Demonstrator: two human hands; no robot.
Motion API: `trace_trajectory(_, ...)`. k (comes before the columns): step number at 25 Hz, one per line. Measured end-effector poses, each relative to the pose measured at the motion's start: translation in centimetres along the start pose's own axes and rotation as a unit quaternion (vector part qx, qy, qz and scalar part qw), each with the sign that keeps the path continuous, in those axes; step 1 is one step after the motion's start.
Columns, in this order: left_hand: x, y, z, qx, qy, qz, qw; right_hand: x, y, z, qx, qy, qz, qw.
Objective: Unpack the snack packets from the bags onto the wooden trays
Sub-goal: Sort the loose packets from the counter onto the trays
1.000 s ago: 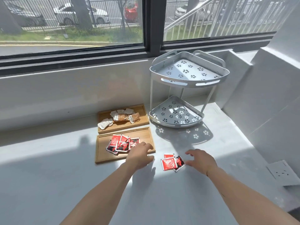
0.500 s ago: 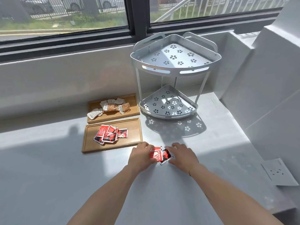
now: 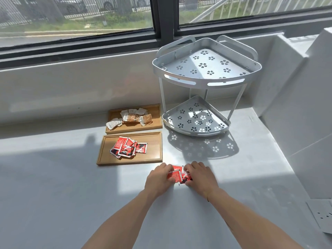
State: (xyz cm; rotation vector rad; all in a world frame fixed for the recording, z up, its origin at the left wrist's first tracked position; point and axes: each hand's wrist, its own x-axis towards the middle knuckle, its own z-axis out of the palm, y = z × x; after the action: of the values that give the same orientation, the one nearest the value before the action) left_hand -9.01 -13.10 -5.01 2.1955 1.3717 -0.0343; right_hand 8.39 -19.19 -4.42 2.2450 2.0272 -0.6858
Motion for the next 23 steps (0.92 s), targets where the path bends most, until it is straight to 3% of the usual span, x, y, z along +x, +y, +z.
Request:
trace_trajectory(3, 0.3, -0.1, -0.6, -0.118, -0.059, -0.059, 0.989, 0.2, 0.7, -0.1, 0.026, -0.013, 0.015, 0.999)
trace_trajectory(6, 0.9, 0.1, -1.3, -0.179, -0.064, -0.106, 0.976, 0.1, 2.1, -0.4, 0.050, -0.020, 0.042, 0.998)
trace_trajectory(15, 2.7, 2.5, -0.7, -0.045, -0.095, -0.097, 0.990, -1.4, 5.4, -0.6, 0.077, 0.043, 0.123, 0.988)
trace_trajectory(23, 2.1, 2.9, -0.8, -0.028, -0.081, -0.072, 0.994, -2.2, 5.1, 0.0, 0.101, 0.069, 0.146, 0.982)
